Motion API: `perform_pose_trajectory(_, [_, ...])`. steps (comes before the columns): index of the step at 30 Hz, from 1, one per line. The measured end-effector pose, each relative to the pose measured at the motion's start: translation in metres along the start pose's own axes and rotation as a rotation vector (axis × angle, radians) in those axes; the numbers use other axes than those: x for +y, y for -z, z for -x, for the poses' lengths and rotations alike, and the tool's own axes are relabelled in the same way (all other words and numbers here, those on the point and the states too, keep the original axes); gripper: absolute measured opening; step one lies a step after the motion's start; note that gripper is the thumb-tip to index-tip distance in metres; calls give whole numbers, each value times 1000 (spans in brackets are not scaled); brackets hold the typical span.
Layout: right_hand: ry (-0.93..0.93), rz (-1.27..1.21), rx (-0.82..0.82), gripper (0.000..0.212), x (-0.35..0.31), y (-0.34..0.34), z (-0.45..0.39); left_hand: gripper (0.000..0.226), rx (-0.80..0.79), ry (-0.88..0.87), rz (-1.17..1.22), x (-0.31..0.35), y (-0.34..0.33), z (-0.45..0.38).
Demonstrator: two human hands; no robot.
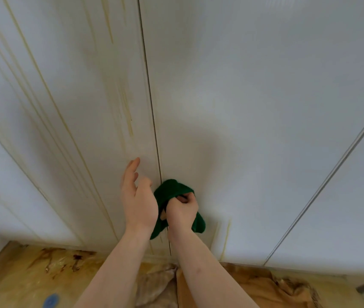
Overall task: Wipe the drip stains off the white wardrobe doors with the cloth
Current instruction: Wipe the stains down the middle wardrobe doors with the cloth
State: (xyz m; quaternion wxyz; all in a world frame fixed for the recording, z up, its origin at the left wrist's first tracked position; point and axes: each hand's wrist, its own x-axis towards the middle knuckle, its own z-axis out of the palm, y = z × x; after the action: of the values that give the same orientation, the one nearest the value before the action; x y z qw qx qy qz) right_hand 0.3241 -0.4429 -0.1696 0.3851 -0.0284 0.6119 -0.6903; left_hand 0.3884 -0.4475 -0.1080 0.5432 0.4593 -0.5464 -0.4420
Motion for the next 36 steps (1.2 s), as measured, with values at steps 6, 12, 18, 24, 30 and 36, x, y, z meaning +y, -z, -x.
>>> perform_pose_trajectory(6, [-67,-2,-41,30,-7,20,-7,47,17,4,-2,0,-8,4])
perform_pose_trajectory(12, [-150,-88,130,29,-33,95,-32,51,-6,17,-35,5,-20,12])
perform_pose_trajectory(18, [23,14,373,33,-56,172,-51,55,-25,6,-91,9,-26,16])
perform_pose_trajectory(24, [146,144,500,45,-75,204,-48,55,-21,-14,-115,7,-21,14])
perform_pose_trajectory(30, [237,49,470,31,-81,168,-38,56,-37,-6,-90,8,-18,14])
perform_pose_trajectory(36, [522,66,277,22,-92,107,-4,60,-87,-26,-122,3,-10,11])
